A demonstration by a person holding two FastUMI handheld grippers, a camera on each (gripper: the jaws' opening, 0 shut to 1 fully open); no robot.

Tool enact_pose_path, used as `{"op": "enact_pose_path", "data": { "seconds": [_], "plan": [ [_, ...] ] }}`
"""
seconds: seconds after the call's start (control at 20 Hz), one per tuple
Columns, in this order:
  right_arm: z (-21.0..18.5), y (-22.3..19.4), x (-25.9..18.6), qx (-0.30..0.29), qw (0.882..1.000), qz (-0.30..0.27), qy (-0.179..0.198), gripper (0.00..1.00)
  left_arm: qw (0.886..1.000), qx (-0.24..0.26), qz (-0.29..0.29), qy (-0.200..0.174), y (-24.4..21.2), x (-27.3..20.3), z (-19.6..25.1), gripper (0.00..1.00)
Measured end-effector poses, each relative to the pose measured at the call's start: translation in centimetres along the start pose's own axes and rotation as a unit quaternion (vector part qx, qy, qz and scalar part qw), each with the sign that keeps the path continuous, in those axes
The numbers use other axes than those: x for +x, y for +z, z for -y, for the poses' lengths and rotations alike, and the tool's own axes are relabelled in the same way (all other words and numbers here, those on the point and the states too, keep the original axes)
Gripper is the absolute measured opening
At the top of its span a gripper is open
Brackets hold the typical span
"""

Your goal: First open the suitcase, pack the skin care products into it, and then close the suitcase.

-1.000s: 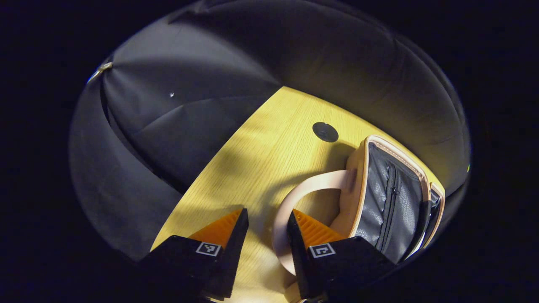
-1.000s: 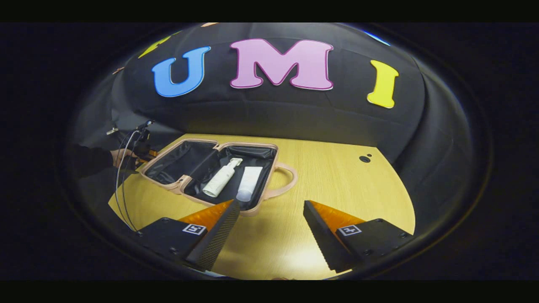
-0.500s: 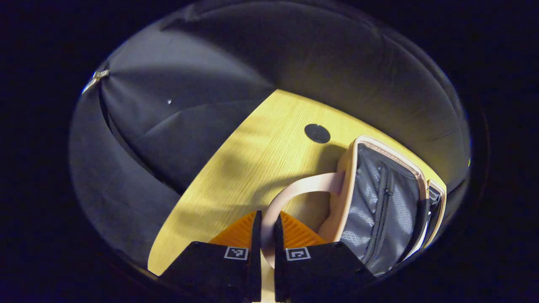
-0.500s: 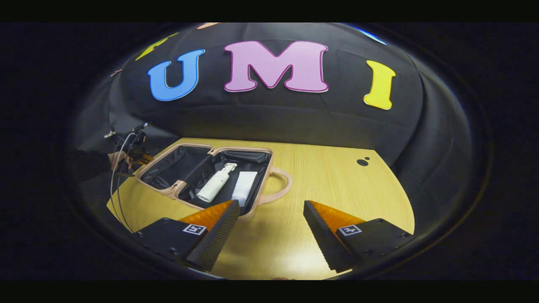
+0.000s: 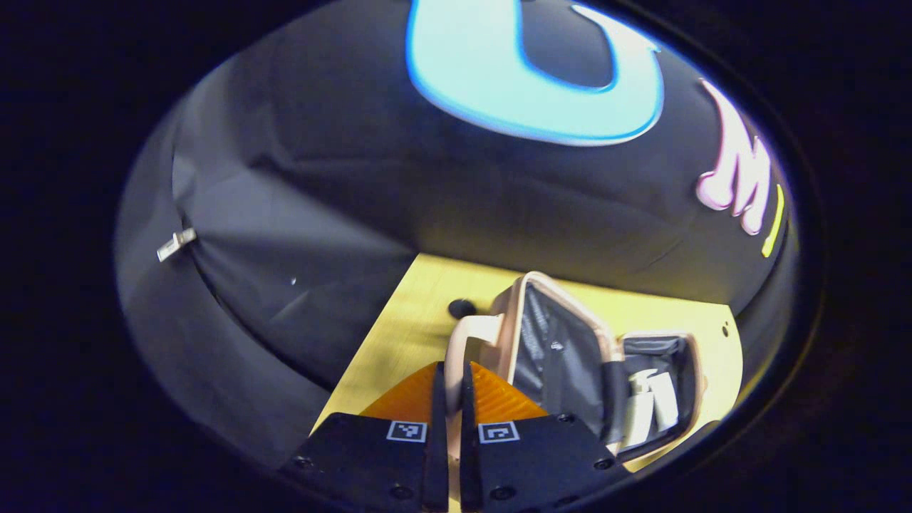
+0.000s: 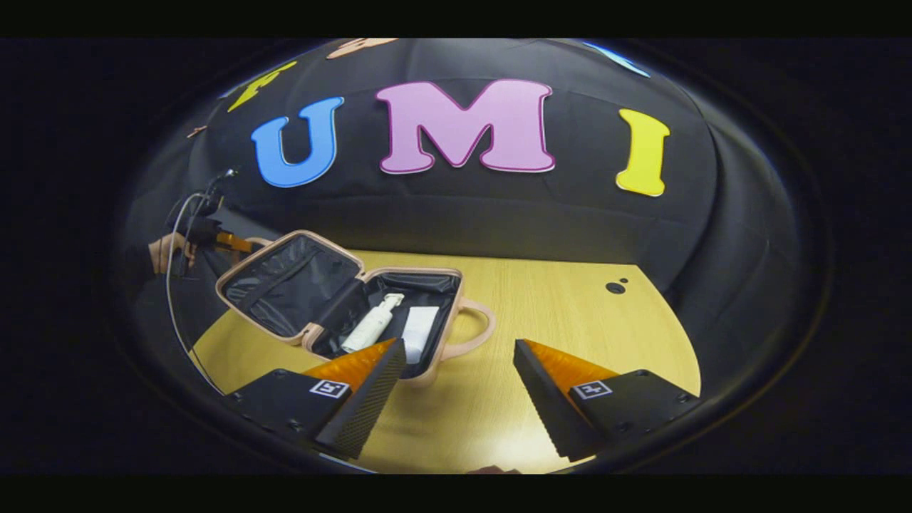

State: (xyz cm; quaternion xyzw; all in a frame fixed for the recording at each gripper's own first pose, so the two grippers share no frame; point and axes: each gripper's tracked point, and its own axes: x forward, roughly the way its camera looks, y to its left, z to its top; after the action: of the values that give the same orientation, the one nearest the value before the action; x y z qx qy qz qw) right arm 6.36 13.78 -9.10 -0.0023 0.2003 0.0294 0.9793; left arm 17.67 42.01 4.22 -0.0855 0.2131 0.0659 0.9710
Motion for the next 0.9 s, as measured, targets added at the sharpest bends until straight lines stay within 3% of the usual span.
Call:
{"op": "enact_pose_path", "data": {
  "seconds": [0.15,0.35,0.45,0.5,0.6,0.65,0.75,0.85,0.9],
  "plan": [
    [0.6,1.2,-1.2,-0.004,1.0,0.016,0.003,0.97,0.998,0.021,0.035,-0.039,4.0,-6.7,5.8,0.11],
    [2.1,2.0,-2.3,0.013,0.999,0.033,0.001,0.97,0.993,0.047,0.067,-0.082,4.5,-9.5,16.3,0.11],
    [3.0,2.2,-2.7,0.017,0.999,0.038,-0.004,0.92,0.991,0.045,0.078,-0.095,4.1,-9.7,20.7,0.11],
    [3.7,2.3,-2.9,0.018,0.999,0.042,-0.009,0.97,0.99,0.045,0.086,-0.104,3.8,-10.0,22.6,0.11],
    [5.3,2.5,-3.1,0.026,0.998,0.045,-0.018,0.92,0.987,0.042,0.091,-0.126,3.1,-10.7,27.2,0.11],
    [6.0,2.5,-3.3,0.031,0.998,0.046,-0.021,0.97,0.985,0.039,0.093,-0.14,2.3,-10.7,29.6,0.11],
    [8.0,2.6,-3.6,0.037,0.998,0.048,-0.032,0.97,0.982,0.032,0.092,-0.163,0.6,-9.8,33.9,0.11],
    [10.0,2.5,-4.1,0.042,0.997,0.051,-0.045,0.92,0.981,0.027,0.096,-0.164,-0.9,-8.5,37.5,0.11],
    [11.0,2.3,-4.2,0.044,0.996,0.051,-0.052,0.97,0.981,0.029,0.097,-0.166,-1.9,-7.9,39.2,0.11]
  ]
}}
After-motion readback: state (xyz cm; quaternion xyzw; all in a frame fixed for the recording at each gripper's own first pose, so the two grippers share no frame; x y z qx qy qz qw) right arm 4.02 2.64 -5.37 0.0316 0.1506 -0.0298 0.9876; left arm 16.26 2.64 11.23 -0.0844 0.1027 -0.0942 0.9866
